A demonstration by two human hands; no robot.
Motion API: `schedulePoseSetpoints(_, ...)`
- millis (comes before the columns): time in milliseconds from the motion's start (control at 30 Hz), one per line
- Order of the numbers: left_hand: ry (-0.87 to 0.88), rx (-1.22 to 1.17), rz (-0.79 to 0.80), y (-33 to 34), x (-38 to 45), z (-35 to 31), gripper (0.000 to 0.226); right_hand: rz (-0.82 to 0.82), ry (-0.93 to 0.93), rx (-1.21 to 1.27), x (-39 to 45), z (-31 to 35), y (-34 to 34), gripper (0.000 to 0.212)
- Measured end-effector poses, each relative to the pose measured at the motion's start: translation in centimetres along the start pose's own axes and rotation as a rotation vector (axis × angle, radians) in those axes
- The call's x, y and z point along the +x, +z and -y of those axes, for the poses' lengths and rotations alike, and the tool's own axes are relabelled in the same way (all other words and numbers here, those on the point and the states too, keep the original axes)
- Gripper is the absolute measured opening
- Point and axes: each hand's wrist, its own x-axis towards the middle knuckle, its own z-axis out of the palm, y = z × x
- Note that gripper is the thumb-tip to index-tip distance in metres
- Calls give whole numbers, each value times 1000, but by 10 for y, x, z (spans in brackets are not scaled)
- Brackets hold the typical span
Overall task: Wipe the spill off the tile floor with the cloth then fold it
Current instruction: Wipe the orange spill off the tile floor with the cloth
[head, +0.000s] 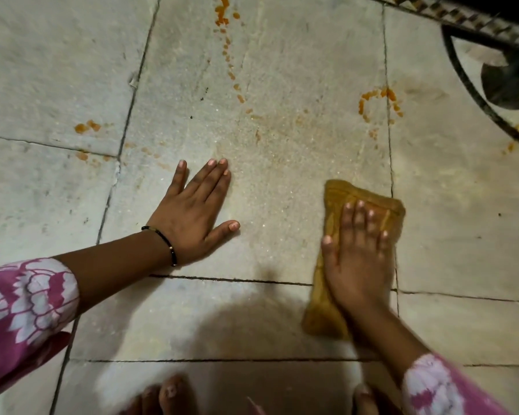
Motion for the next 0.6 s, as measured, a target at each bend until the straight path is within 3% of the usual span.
schedulePoseSetpoints(100, -1, 12, -4, 0, 1, -1, 84, 66, -246, 31, -15, 57, 7, 66)
schedulePoseSetpoints(233, -3, 11, -14, 1, 0, 1, 83, -16, -462, 0, 52, 96, -1, 66)
schedulePoseSetpoints(300, -5, 12, -14, 0, 0, 1, 82, -32, -428, -18, 92, 82, -12, 64)
schedulePoseSetpoints(400, -7, 11, -10, 0, 0, 0, 82, -66, -235, 8, 123, 30, -19, 64)
schedulePoseSetpoints(500, -3, 7, -7, 0, -1, 1, 82, -100, -31, 27, 92, -22, -15, 68)
schedulePoseSetpoints(600, -4, 6, 4, -1, 0, 0, 85, -44, 55, 45, 24, -27, -2, 69)
